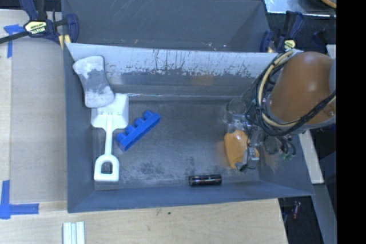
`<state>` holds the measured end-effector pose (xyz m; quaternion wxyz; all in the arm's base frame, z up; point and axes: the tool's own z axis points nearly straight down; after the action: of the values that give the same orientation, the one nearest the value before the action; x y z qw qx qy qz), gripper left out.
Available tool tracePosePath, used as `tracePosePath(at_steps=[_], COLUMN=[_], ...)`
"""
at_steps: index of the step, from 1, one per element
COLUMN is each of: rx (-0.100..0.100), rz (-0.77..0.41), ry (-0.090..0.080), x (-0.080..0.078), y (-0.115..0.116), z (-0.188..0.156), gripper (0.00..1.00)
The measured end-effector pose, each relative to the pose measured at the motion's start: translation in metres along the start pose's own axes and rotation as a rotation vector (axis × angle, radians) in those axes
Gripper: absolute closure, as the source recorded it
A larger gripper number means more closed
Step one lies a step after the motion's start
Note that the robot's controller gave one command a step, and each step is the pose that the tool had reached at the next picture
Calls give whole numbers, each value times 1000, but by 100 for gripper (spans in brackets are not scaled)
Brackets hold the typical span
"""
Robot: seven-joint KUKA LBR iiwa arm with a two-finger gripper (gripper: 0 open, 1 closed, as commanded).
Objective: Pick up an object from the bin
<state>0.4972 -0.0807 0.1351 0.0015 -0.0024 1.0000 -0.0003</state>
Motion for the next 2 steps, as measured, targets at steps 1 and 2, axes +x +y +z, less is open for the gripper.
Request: tracePosePath(at_steps=[1,2], rx=[0,1], rz=[0,14], ry=[0,2], x=[0,-9], y=[0,-36], z=[0,31], gripper=[0,0])
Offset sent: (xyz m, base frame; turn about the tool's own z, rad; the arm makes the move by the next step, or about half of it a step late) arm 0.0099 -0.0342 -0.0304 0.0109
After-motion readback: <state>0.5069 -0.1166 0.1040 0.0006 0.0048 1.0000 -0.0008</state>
